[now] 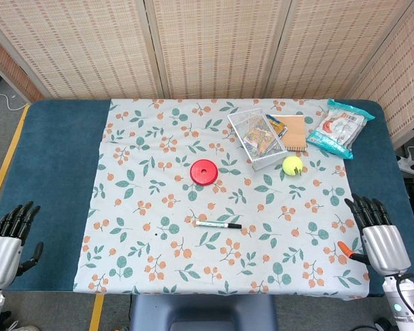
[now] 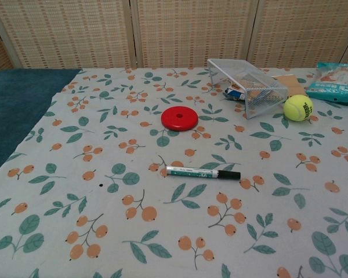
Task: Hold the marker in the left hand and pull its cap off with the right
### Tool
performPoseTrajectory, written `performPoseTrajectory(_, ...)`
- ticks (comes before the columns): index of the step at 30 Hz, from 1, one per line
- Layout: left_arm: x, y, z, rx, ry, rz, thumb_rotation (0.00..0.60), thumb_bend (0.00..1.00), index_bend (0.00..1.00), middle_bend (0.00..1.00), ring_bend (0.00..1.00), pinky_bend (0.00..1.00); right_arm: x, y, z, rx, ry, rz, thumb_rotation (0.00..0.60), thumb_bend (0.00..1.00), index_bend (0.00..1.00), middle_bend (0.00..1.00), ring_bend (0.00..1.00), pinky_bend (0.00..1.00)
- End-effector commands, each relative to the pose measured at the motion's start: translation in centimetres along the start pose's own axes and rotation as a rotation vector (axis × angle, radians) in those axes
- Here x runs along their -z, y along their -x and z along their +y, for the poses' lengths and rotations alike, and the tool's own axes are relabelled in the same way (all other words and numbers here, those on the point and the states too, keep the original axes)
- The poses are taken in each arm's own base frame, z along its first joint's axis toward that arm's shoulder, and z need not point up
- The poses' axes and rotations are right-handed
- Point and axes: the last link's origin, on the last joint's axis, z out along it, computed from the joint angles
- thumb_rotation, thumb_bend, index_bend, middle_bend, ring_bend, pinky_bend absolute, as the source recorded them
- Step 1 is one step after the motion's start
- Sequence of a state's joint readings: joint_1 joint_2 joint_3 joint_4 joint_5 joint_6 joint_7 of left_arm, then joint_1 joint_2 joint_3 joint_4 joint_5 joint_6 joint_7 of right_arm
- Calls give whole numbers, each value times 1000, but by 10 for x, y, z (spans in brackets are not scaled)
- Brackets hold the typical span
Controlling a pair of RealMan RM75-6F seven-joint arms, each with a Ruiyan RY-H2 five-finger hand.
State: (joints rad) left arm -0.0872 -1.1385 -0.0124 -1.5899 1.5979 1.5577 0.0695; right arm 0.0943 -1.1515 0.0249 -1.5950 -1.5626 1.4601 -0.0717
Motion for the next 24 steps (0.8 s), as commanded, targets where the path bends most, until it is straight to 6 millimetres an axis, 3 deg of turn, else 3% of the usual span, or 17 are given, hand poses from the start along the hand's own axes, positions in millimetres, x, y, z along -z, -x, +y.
performPoseTrajectory(1, 1, 4, 4, -1, 19, -10, 600, 453, 3, 0, 0, 149, 1, -1, 0, -1, 3, -1, 526, 123, 0, 0, 0, 0)
performPoseTrajectory(4, -4, 8, 16, 28, 50, 27, 600, 452, 31, 12, 37, 262, 1, -3, 1, 2, 6, 5, 525, 122, 0, 0, 0, 0)
performPoseTrajectory(7, -16, 15, 44, 44, 144, 47, 600, 452, 84, 117, 295, 554, 2, -4, 0, 3, 10, 11, 525, 122, 0, 0, 0, 0)
performPoseTrajectory(9, -32, 19, 70, 62, 207, 17, 600, 479, 111, 205, 532, 771, 2, -4, 1, 11, 10, 10, 527, 123, 0, 0, 0, 0)
performPoseTrajectory(11, -49, 23, 95, 86, 253, -26, 600, 502, 151, 285, 682, 896, 2, -4, 1, 18, 14, 10, 525, 122, 0, 0, 0, 0)
performPoseTrajectory(18, -105, 45, 164, 25, 264, -118, 600, 460, 216, 324, 775, 967, -1, -1, 3, 8, 25, -9, 524, 122, 0, 0, 0, 0)
performPoseTrajectory(24, -129, 69, 222, -56, 305, -116, 600, 445, 246, 317, 802, 999, -4, 0, 8, 1, 44, -30, 525, 122, 0, 0, 0, 0)
